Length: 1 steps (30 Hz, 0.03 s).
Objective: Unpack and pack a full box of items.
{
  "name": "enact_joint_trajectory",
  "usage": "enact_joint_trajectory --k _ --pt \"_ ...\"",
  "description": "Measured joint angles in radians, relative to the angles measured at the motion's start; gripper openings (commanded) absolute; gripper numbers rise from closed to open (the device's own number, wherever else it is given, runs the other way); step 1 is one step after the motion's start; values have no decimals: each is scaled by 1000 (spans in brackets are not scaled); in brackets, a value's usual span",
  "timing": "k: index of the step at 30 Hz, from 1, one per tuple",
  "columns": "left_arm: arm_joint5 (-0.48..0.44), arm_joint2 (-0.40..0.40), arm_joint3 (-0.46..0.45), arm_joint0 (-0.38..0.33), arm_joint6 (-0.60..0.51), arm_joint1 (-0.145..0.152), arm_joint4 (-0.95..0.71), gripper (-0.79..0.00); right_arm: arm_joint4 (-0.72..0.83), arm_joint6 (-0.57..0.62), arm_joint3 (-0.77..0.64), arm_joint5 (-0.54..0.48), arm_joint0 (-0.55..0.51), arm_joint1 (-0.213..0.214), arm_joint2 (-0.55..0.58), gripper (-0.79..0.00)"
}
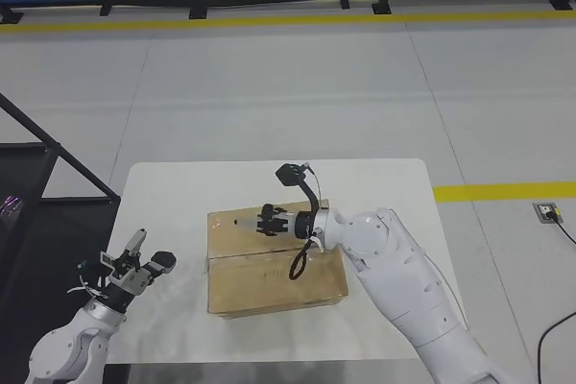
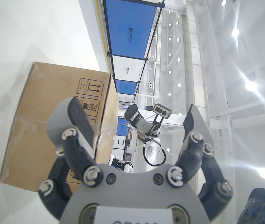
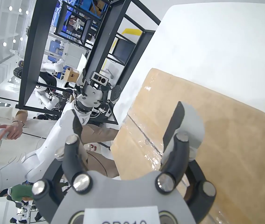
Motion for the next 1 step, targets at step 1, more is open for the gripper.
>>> enact_joint_trajectory --k 1 --pt "0 0 0 0 0 0 0 0 0 0 0 0 0 0 0 -11"
